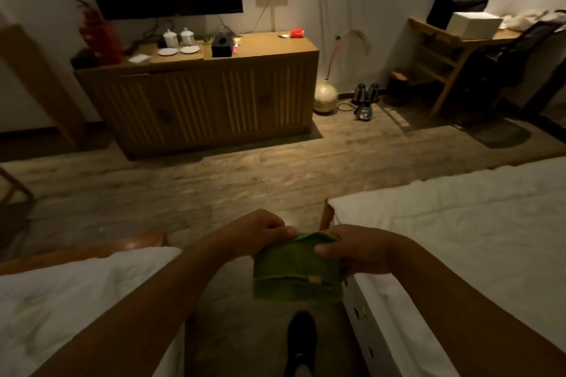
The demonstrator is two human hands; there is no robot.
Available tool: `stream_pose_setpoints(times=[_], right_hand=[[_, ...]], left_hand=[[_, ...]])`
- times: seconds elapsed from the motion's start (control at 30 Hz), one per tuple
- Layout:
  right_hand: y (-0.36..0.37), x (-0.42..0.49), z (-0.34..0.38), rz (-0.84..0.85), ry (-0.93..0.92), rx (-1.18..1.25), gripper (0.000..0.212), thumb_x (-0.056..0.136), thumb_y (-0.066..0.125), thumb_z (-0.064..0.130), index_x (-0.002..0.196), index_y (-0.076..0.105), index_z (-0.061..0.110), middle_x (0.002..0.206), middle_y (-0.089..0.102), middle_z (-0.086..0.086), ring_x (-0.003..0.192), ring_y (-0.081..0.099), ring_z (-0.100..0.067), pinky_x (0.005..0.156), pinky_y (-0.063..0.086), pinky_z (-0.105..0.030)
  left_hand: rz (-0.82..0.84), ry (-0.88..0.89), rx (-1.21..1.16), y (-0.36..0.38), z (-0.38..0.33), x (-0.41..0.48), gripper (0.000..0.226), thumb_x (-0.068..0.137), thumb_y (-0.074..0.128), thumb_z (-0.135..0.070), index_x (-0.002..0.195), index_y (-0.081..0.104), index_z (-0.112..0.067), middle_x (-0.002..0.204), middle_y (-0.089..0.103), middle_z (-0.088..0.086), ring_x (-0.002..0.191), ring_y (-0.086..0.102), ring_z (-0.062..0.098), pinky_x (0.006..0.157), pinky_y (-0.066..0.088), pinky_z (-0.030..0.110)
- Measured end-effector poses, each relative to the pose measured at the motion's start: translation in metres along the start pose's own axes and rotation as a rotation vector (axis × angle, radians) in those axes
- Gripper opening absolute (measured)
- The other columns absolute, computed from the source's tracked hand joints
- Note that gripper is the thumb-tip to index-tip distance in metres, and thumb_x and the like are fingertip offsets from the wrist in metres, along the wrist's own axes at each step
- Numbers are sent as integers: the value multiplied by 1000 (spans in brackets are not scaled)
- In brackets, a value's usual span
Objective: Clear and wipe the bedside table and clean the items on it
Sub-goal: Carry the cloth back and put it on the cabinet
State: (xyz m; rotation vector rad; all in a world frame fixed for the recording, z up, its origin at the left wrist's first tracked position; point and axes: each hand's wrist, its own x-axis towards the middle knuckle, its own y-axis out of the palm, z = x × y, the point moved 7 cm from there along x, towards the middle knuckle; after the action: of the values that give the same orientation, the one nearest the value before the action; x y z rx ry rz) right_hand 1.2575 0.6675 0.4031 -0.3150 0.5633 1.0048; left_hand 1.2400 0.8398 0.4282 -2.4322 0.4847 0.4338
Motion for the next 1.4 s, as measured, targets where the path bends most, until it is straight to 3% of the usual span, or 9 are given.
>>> stream_pose_setpoints(times=[0.1,0.17,0.3,0.43,0.7,0.9,1.1,1.23,1.4], right_hand=[[-65,47,22,36,56,65,71,76,54,72,114,67,14,113,69,-15,108,65,-32,86,54,-40],[-113,79,44,16,103,38,75,78,44,77,112,69,14,112,70,-15,107,66,-31,86,54,-41],[-193,135,100,9,109,-154,54,86,56,56,116,66,12,114,68,-16,106,66,-31,92,55,-46],[-257,195,151,54,109,-327,30,89,63,42,108,70,20,105,71,-5,100,68,-24,81,58,-33],[-401,350,251,82,101,-496,30,91,63,21,118,64,8,113,68,-13,101,67,-27,86,58,-39],[-529,450,336,-153,-22,-556,22,88,59,13,109,66,10,102,67,-8,95,65,-23,84,57,-37],[-658,514,412,-376,-157,-442,15,84,57,17,85,68,27,88,66,-1,83,66,-17,68,54,-28],[-747,567,442,-445,-198,-408,17,88,54,18,93,69,26,92,68,-1,85,67,-17,71,60,-35],[-868,657,474,-471,-208,-380,16,90,58,22,92,69,33,90,69,9,83,66,-7,61,52,-20]], left_hand=[[-5,7,63,-44,-3,74,28,90,56,-51,84,68,-26,77,66,-7,70,64,6,61,47,20],[9,-15,46,-74,-4,119,27,90,57,-50,91,70,-25,86,69,-5,78,67,9,66,52,23],[31,-27,-3,-133,-11,191,26,91,60,-43,102,72,-23,96,72,-3,86,69,12,73,57,25],[119,-64,22,-189,-11,263,24,88,65,-37,104,72,-21,99,73,-2,90,70,12,82,57,29],[198,-92,-26,-323,29,443,24,87,69,-29,108,69,-19,103,73,-1,91,71,11,80,57,23],[89,-34,-127,-455,27,589,22,86,69,-30,102,68,-14,103,70,7,96,68,21,86,57,34],[21,69,-261,-555,-10,712,10,90,63,-24,93,62,-14,98,63,8,89,65,19,76,55,27],[-57,63,-262,-614,-15,805,13,90,61,-22,100,62,-13,102,66,10,87,68,18,68,55,25],[-138,16,-236,-681,-12,936,8,91,62,-20,97,64,-16,93,69,5,72,66,8,59,49,23]])
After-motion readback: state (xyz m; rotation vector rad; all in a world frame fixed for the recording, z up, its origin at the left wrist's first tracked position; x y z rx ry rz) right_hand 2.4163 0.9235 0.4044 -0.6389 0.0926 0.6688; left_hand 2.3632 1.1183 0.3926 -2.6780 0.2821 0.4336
